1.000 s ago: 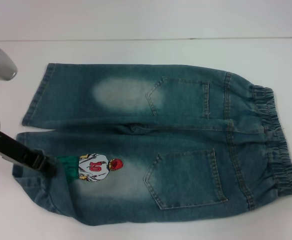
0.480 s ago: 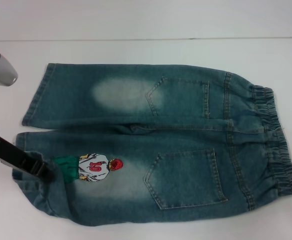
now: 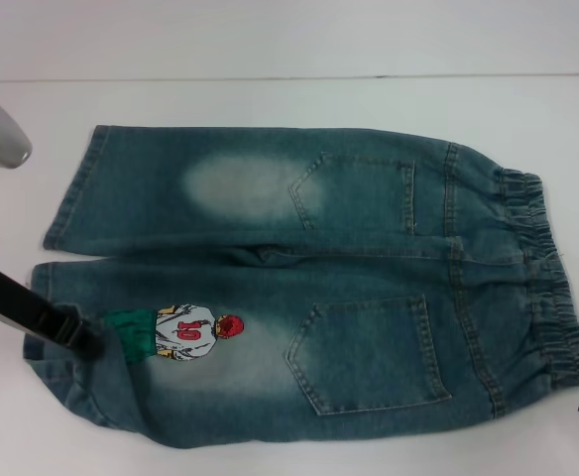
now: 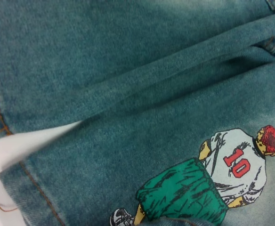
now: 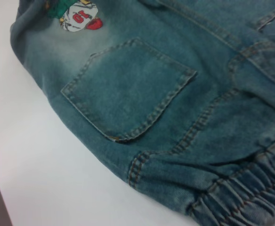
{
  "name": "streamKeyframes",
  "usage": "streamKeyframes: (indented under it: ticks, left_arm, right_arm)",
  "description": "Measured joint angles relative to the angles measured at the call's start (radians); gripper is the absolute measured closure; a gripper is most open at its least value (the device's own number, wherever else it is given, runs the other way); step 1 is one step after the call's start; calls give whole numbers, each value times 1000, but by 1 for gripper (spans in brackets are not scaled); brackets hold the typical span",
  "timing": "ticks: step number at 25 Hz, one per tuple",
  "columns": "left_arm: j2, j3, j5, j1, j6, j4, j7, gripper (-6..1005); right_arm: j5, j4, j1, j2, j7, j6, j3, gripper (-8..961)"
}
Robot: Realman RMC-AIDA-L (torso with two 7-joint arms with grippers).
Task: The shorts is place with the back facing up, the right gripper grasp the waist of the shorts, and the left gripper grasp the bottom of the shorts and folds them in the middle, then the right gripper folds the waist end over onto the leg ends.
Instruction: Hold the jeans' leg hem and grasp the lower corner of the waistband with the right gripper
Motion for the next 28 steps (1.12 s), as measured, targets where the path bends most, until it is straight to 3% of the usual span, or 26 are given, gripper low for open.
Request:
streamKeyframes:
  ticks: [15,28]
  left_arm:
    - [3,0,2,-8,4,0,0,948]
    - [2,1,1,-8,2,-6,2,949]
  right_arm:
    - [19,64,12,13,-105,38,-6,41]
    - [30,-8,-2,28,-145,30,-8,41]
